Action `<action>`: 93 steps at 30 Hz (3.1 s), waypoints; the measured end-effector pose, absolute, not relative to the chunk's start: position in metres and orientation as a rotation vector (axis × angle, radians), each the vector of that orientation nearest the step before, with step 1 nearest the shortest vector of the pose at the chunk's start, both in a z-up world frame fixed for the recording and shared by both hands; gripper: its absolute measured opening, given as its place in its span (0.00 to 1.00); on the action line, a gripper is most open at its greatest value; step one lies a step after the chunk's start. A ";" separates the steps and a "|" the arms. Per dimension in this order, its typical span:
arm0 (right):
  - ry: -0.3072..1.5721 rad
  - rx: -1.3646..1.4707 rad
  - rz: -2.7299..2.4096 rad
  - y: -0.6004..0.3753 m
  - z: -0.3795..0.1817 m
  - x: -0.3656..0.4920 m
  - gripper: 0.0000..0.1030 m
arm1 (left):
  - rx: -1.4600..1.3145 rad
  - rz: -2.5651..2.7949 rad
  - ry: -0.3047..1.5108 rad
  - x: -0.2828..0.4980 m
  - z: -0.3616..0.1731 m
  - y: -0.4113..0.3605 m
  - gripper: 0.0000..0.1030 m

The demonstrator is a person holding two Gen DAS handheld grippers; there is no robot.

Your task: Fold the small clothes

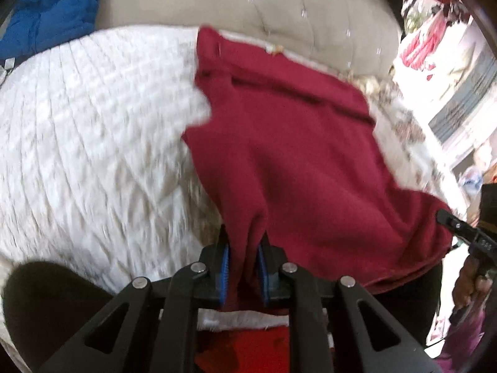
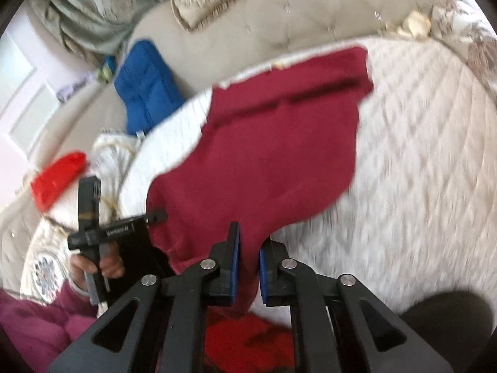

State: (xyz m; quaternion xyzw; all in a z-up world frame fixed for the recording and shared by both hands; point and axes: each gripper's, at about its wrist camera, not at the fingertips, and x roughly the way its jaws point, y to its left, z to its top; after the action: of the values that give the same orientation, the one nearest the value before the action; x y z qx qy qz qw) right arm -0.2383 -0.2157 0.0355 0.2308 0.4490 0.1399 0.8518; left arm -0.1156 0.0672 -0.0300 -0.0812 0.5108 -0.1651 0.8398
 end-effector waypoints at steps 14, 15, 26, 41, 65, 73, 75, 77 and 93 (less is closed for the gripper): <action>0.782 0.544 0.143 -0.273 0.067 -0.100 0.00 | -0.170 -0.312 0.932 0.026 0.024 0.036 0.15; 0.784 0.543 0.132 -0.278 0.065 -0.091 0.00 | -0.177 -0.303 0.934 0.041 0.021 0.034 0.15; 0.899 0.610 0.032 -0.319 -0.014 0.029 0.01 | -0.246 -0.298 0.975 0.137 -0.031 0.026 0.34; 0.867 0.404 0.086 -0.286 0.002 -0.060 0.16 | -0.102 -0.390 0.903 0.104 -0.011 0.039 0.77; 0.902 0.259 0.254 -0.172 0.007 0.089 0.16 | -0.101 -0.136 0.967 0.128 -0.038 0.070 0.77; 1.020 0.271 0.420 -0.081 -0.013 0.161 0.22 | -0.078 -0.114 0.994 0.122 -0.041 0.090 0.77; 1.088 0.261 0.429 -0.062 -0.026 0.179 0.28 | -0.091 -0.095 1.003 0.122 -0.042 0.099 0.77; 1.168 0.208 0.426 -0.045 -0.044 0.191 0.19 | -0.104 -0.088 1.004 0.122 -0.041 0.105 0.77; 0.971 0.342 0.380 -0.118 -0.002 0.068 0.16 | -0.142 -0.491 1.126 0.080 -0.048 0.096 0.77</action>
State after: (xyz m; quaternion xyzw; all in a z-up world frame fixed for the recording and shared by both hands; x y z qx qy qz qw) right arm 0.0679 -0.1177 -0.0018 0.1623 0.4617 0.1806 0.8532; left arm 0.0798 0.0959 -0.0478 -0.0667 0.5277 -0.2303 0.8149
